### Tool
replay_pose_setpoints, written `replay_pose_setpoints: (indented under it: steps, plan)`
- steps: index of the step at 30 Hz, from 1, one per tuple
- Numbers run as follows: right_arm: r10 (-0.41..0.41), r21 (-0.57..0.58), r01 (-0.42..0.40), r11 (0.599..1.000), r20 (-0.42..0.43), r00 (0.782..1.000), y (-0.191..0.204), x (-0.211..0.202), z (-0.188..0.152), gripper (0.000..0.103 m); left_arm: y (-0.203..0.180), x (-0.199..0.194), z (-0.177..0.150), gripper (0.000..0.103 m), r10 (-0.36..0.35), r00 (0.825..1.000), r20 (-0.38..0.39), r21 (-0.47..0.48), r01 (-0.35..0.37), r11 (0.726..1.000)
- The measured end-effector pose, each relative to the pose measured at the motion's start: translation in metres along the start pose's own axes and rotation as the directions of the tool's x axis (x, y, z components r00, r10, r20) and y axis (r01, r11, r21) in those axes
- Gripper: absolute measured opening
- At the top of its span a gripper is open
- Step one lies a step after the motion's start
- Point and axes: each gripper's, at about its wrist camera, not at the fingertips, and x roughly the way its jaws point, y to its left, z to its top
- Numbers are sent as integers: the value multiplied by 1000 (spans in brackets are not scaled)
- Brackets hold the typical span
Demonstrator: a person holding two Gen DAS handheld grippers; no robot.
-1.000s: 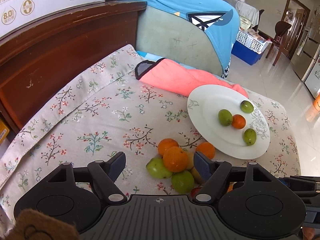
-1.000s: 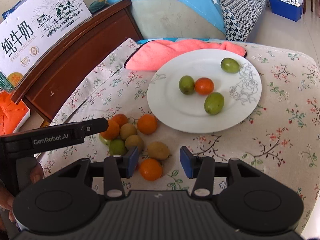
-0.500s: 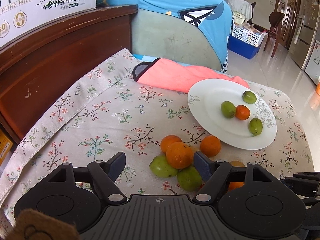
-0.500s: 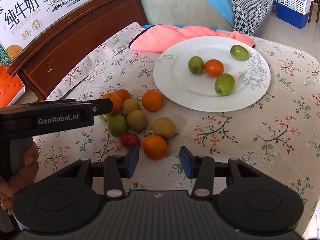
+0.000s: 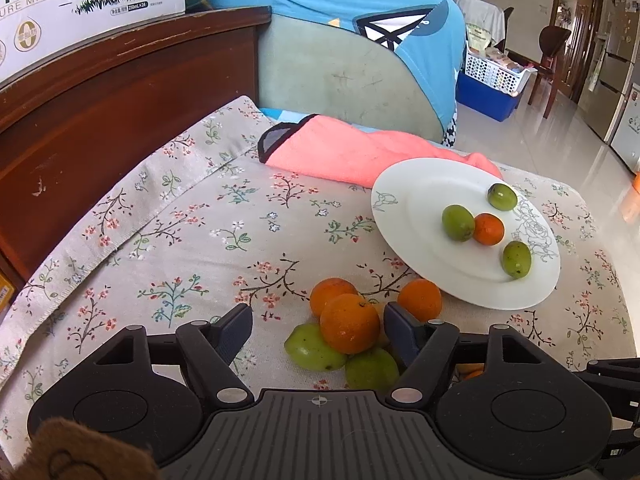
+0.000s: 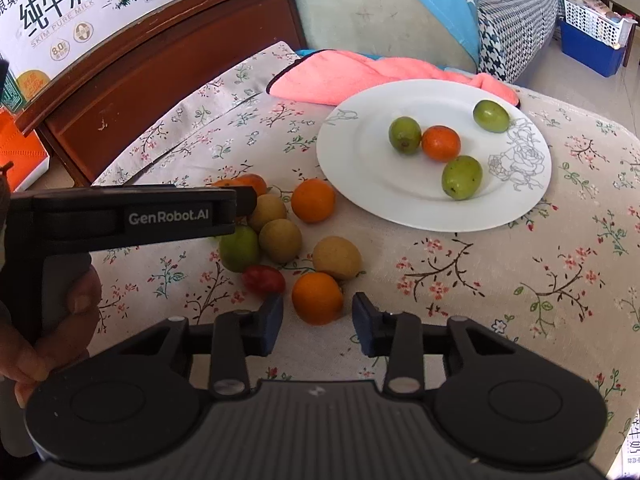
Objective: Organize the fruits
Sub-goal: 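Close the left tool on a tangerine while the right tool grasps another tangerine, then carry both tangerines over the plate and open both tools to release them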
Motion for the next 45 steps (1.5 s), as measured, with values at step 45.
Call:
replay_pose_setpoints:
  steps: [45]
  plan:
    - [46,85,-56,995,113,992,-23,-38,28,27,-3,-34,28,29,-131,985,114,-62,139,988]
